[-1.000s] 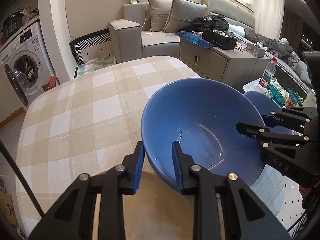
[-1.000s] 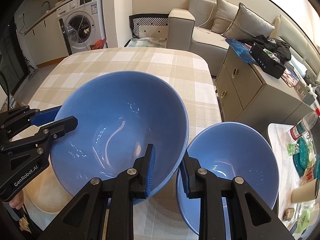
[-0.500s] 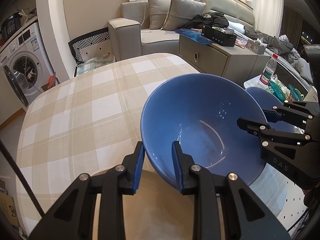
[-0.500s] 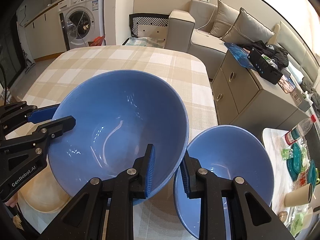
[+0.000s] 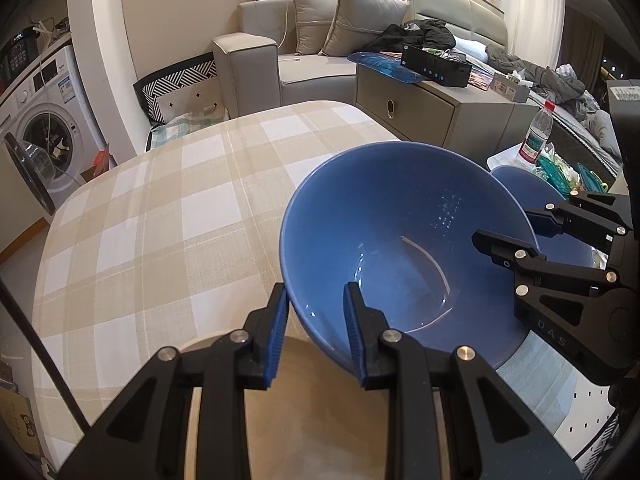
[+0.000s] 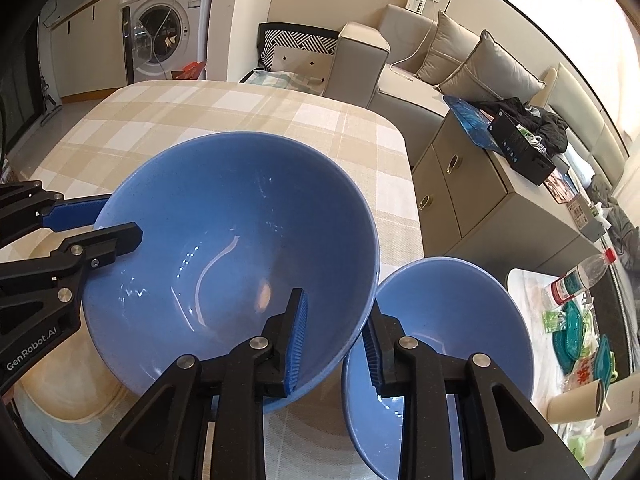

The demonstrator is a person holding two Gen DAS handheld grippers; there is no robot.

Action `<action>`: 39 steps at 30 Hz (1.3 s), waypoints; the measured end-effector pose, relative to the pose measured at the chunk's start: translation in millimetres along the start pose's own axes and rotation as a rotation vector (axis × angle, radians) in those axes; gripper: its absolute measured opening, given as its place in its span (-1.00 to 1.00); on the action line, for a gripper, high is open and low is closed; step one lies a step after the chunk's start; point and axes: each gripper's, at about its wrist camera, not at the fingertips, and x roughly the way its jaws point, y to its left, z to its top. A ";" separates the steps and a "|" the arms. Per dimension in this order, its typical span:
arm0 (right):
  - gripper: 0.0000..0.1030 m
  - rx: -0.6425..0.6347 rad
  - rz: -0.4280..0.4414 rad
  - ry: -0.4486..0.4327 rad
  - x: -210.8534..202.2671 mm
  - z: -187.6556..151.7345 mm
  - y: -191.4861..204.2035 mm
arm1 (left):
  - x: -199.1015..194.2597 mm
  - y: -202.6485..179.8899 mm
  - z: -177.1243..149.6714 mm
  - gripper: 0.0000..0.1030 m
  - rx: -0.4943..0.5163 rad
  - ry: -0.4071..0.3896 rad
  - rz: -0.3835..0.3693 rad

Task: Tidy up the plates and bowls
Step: 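Hold the nested bowl rim with both grippers and settle it down, then open both grippers to release the nested blue bowl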

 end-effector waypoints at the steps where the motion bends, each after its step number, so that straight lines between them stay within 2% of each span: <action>1: -0.46 0.001 0.002 0.000 0.1 0.0 0.2 | -0.3 0.0 -0.4 -0.51 -0.001 0.000 -0.002; 14: -0.45 0.001 0.002 -0.007 -0.8 -0.8 -1.4 | -6.2 1.9 -0.7 -0.47 -0.014 -0.006 -0.038; 27: -0.33 -0.033 0.010 0.002 1.2 -0.9 3.9 | -8.5 2.5 -1.0 -0.44 -0.021 -0.004 -0.040; 30: -0.24 -0.038 0.019 0.005 0.7 -1.1 4.5 | -9.0 3.6 -1.2 -0.42 -0.022 -0.002 -0.046; 32: -0.14 -0.039 0.032 0.004 0.1 -1.7 4.6 | -10.3 4.2 -1.0 -0.30 -0.023 -0.006 -0.050; 34: -0.04 -0.043 0.032 -0.006 -1.7 -1.8 5.0 | -14.3 3.8 -0.6 0.02 -0.021 -0.020 -0.047; 36: 0.02 -0.040 0.032 -0.013 -4.0 -1.6 4.6 | -17.8 3.2 0.4 0.05 -0.017 -0.030 -0.048; 39: 0.24 -0.026 0.039 -0.025 -7.0 -1.3 1.8 | -19.6 5.3 2.0 0.09 -0.027 -0.027 -0.053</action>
